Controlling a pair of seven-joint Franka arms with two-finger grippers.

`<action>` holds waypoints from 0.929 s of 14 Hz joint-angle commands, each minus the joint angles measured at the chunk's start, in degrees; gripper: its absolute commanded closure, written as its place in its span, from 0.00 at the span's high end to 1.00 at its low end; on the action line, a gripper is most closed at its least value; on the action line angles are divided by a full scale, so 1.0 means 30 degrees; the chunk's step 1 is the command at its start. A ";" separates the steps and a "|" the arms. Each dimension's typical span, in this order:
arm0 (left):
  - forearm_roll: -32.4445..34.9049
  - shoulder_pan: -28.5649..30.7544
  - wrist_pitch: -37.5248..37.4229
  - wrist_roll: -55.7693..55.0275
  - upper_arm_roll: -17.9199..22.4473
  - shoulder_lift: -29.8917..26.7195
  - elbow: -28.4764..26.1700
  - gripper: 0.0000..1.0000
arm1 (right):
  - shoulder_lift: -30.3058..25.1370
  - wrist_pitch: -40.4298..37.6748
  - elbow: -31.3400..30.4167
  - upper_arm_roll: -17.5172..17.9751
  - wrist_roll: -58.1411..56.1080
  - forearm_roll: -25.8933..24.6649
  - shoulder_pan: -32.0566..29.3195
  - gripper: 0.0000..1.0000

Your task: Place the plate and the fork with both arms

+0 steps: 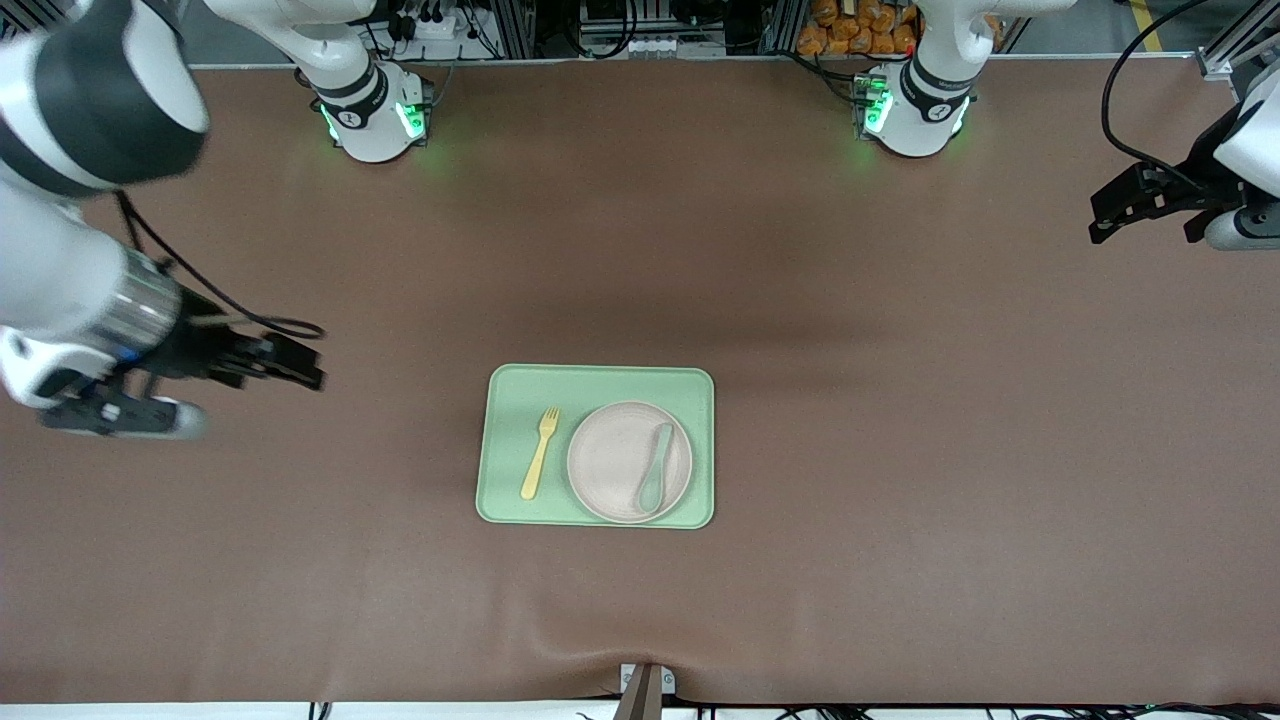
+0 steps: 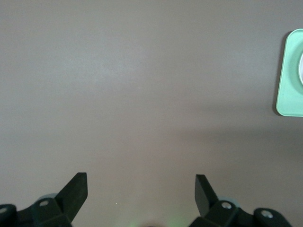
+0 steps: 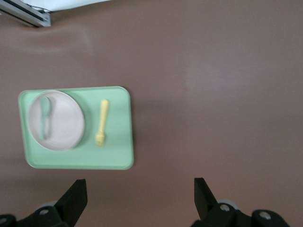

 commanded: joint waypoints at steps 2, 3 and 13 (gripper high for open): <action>-0.0120 0.0150 -0.0299 0.0301 0.0043 -0.0166 0.0624 1.00 | -0.2476 -0.0572 -0.2107 -0.2073 -0.3340 0.0012 -0.0442 1.00; -0.0090 0.0121 -0.0299 0.0300 0.0043 -0.0136 0.0742 1.00 | -0.3237 -0.0369 -0.3216 -0.2455 -0.3404 0.0041 -0.0443 1.00; -0.0295 0.0150 -0.0475 0.0417 0.0043 -0.0136 0.0831 1.00 | -0.5415 0.1779 -0.6134 -0.2460 -0.3405 -0.1100 -0.0297 1.00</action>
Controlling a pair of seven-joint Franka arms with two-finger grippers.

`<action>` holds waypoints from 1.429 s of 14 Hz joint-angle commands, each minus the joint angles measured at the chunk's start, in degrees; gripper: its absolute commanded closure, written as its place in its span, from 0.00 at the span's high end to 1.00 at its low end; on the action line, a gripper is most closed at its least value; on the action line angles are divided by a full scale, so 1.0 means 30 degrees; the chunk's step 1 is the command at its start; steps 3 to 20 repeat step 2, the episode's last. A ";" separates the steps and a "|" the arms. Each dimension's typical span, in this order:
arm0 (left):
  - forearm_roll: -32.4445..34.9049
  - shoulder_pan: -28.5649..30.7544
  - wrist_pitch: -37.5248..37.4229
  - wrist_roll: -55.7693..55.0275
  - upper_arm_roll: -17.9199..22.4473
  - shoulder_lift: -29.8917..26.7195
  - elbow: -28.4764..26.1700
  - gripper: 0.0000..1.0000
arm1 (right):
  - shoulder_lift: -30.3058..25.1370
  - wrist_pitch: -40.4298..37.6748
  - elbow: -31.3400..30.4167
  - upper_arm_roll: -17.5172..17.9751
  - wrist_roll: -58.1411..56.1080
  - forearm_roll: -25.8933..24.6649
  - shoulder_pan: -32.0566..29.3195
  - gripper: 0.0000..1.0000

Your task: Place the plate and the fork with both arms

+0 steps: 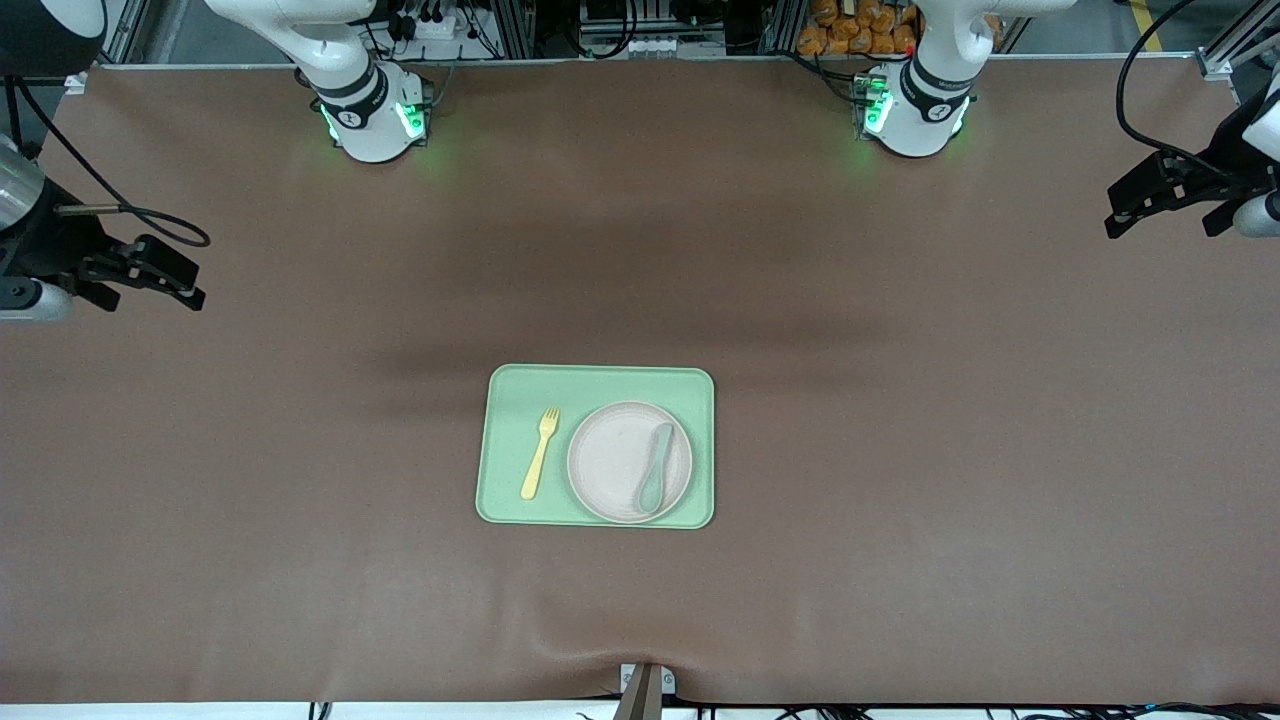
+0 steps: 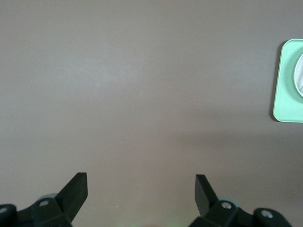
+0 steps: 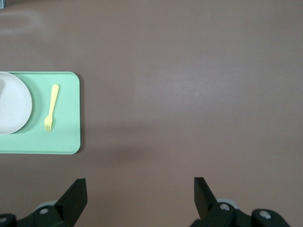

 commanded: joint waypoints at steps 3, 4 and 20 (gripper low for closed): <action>-0.0325 0.0114 -0.0358 0.0417 -0.0044 -0.0122 0.0213 1.00 | 0.0825 -0.1205 0.2146 0.0074 -0.0188 -0.0612 -0.0069 1.00; -0.0325 0.0114 -0.0358 0.0417 -0.0044 -0.0122 0.0213 1.00 | 0.0825 -0.1205 0.2146 0.0074 -0.0188 -0.0612 -0.0069 1.00; -0.0325 0.0114 -0.0358 0.0417 -0.0044 -0.0122 0.0213 1.00 | 0.0825 -0.1205 0.2146 0.0074 -0.0188 -0.0612 -0.0069 1.00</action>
